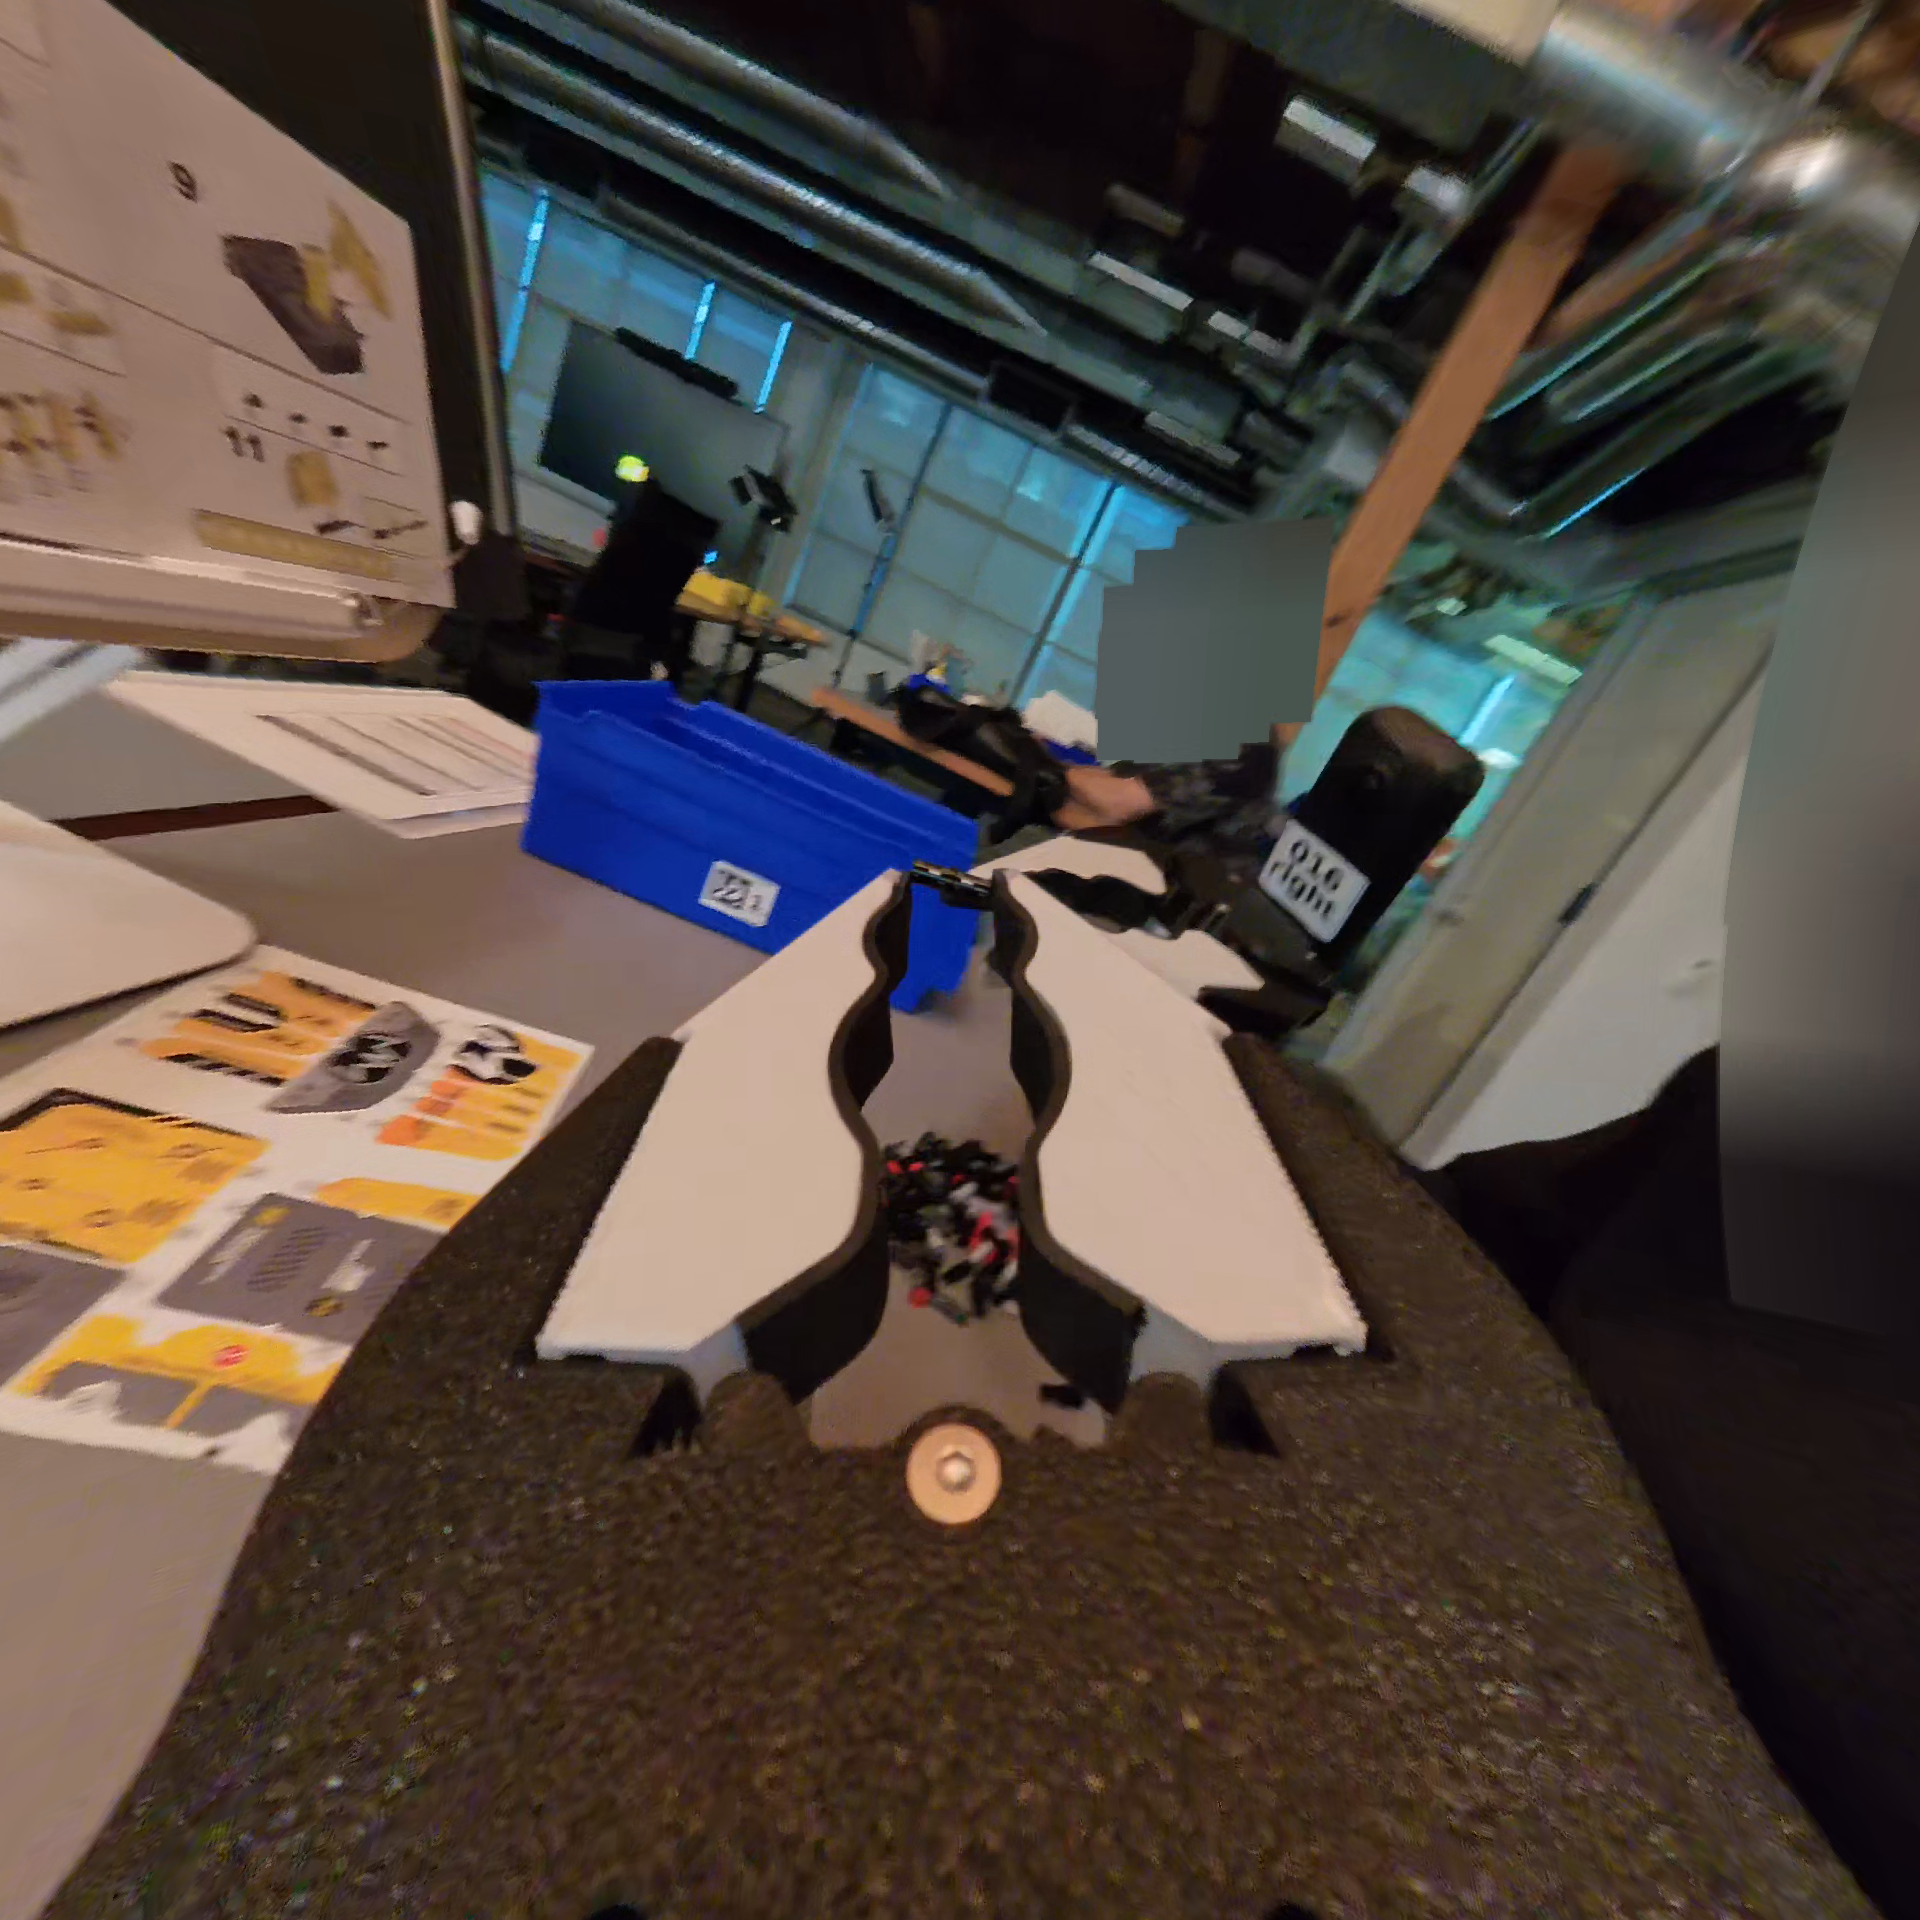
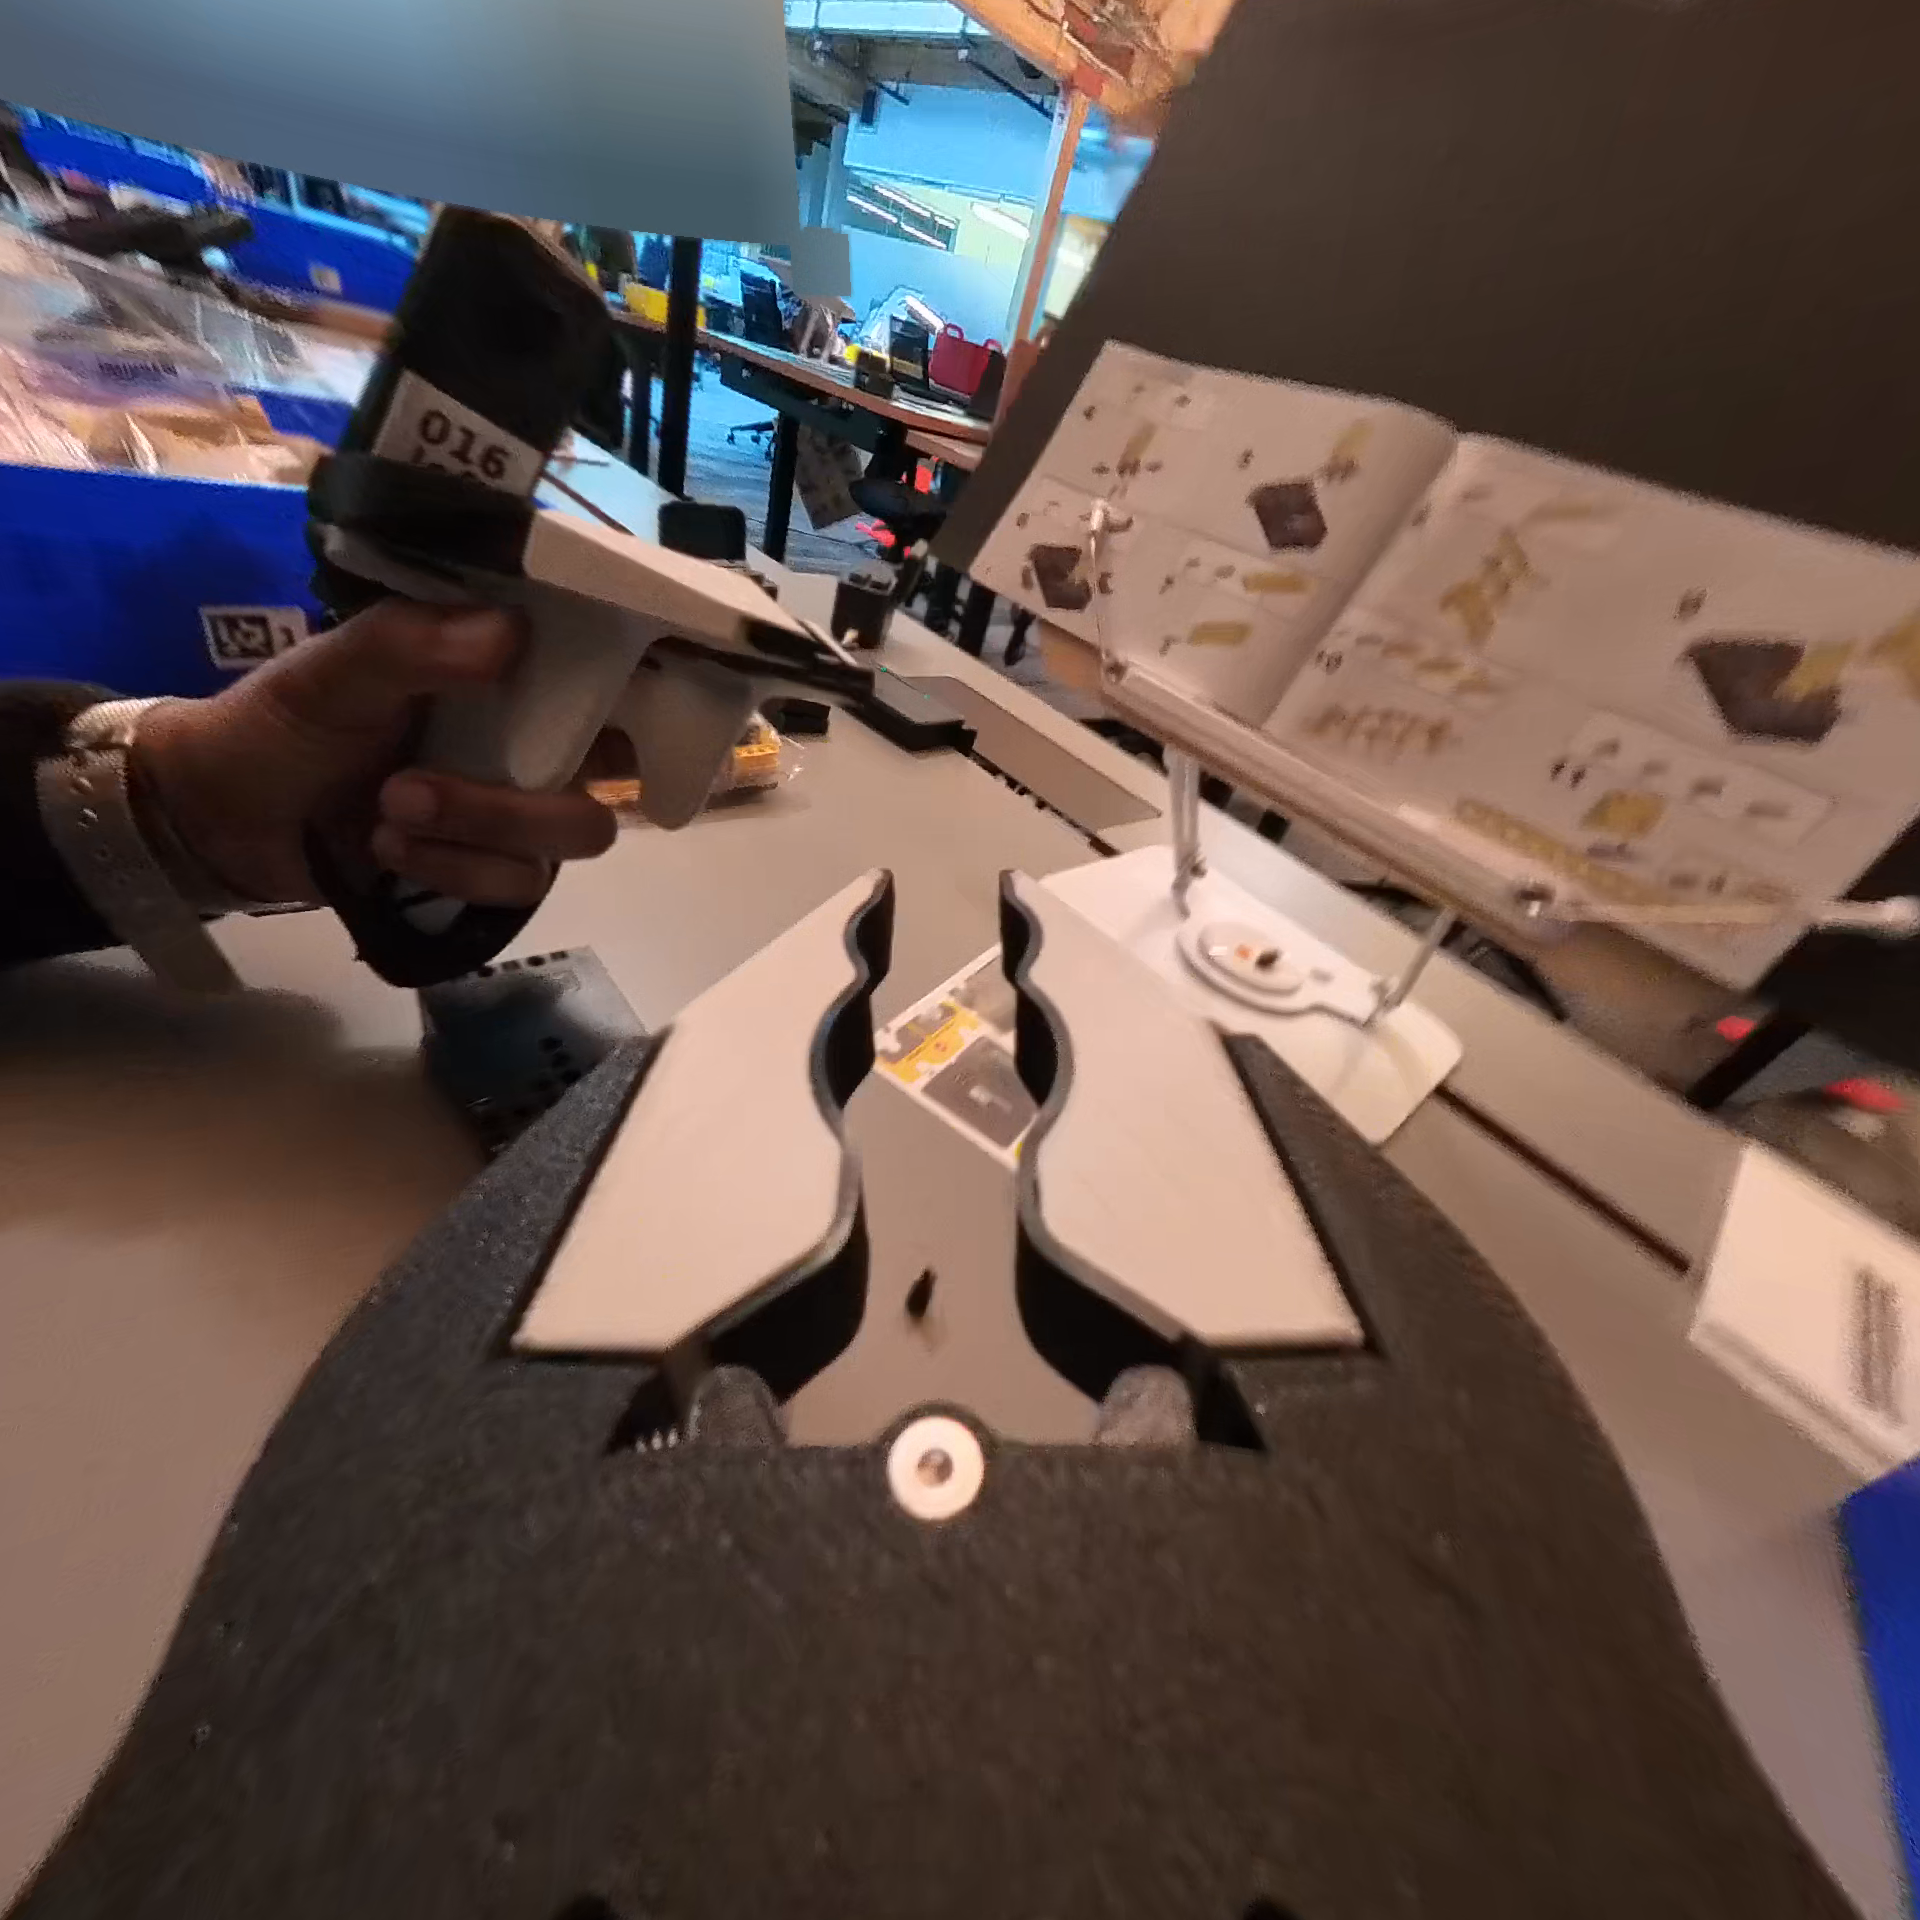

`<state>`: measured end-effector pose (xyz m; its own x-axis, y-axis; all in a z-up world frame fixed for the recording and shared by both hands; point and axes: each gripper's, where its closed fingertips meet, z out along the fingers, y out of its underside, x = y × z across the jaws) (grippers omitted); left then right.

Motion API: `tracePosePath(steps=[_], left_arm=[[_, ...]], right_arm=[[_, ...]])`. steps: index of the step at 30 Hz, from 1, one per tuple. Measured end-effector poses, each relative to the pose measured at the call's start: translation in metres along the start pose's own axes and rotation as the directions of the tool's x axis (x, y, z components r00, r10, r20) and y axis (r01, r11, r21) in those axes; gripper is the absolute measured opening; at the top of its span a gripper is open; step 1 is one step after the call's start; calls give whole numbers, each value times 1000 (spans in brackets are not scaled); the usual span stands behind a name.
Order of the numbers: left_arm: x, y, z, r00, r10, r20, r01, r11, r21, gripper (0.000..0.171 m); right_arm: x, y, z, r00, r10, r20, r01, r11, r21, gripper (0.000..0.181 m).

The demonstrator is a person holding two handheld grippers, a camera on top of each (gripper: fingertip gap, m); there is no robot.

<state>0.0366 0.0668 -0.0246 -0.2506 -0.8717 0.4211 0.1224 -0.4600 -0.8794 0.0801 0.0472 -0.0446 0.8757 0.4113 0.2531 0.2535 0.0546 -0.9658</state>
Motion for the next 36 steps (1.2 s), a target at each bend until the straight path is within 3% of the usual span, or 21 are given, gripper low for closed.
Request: tracePosePath(steps=[5, 9, 18, 21, 28, 36], left_arm=[[9, -10, -4, 983, -137, -120, 146, 986, 75, 14], [8, -3, -1, 990, -107, -92, 112, 993, 48, 14], [17, 25, 14, 993, -83, -88, 77, 995, -67, 14], [12, 27, 13, 998, -32, -49, 28, 996, -81, 14], [18, 28, 10, 993, -30, -111, 20, 996, -92, 14], [33, 34, 7, 955, -170, -243, 132, 978, -164, 14]], right_arm=[[-21, -30, 13, 970, -244, -18, 244, 966, 79, 21], [-25, -35, 21, 902, -420, -99, 429, 898, 101, 20], [-37, -25, 8, 712, -643, -280, 687, 721, 92, 10], [-36, -20, 11, 694, -665, -277, 699, 714, 36, 10], [-31, -15, 10, 701, -659, -272, 690, 723, 26, 9], [-40, -16, 6, 758, -617, -211, 647, 752, 125, 9]])
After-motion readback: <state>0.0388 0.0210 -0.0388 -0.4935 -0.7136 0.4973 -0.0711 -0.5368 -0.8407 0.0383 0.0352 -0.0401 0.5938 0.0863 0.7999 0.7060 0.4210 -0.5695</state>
